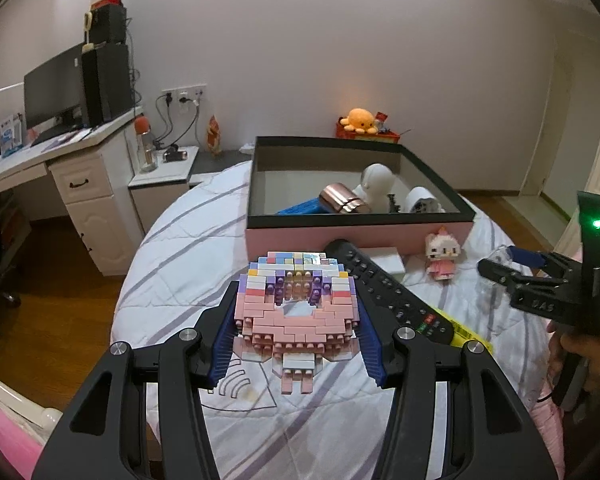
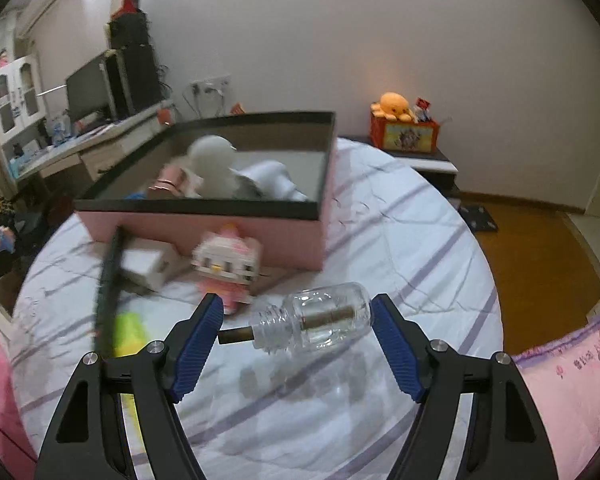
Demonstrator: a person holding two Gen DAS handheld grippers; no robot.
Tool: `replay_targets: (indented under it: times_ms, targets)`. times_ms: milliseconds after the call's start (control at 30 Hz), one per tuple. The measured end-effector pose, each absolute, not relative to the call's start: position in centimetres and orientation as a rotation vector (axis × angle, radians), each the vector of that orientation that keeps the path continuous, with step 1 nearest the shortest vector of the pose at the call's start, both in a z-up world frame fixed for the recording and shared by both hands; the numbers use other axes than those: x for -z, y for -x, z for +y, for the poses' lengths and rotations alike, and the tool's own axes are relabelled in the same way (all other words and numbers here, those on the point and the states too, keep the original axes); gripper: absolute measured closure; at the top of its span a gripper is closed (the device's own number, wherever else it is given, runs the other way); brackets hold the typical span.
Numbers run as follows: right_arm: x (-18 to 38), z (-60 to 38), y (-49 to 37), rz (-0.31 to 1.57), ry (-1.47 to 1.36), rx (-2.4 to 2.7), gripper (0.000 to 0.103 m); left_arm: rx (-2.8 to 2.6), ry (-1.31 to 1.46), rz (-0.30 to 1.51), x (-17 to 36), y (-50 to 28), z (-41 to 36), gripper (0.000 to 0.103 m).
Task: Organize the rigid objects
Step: 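Grasp the pink block donut figure with the left gripper while the right gripper grasps the glass jar, then carry the block donut figure over the pink box while the right gripper carries the glass jar there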
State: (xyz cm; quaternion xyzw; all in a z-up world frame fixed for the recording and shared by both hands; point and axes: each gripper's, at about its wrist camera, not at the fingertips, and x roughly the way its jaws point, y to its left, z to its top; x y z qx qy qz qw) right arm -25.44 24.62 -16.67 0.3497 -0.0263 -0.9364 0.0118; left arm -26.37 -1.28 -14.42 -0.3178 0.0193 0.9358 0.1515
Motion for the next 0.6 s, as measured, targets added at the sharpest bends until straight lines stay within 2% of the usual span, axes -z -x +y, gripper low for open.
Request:
replay_targets:
  times_ms: [100, 400, 600]
  targets:
    - [16.5, 23.7, 25.0, -0.056, -1.103, 2.897, 0.026, -2.675, 0.899, 0.053, 14.2, 25.9, -1.2, 0.05]
    - [19.0, 24.1, 24.6, -0.172, -1.176, 2.793, 0.026, -2.663, 0.892, 0.065, 14.0, 25.0, -0.9, 0.05]
    - [19.7, 24.2, 24.9, -0.174, -1.174, 2.79, 0.026, -2.661, 0.892, 0.072, 13.9, 25.0, -0.8, 0.05]
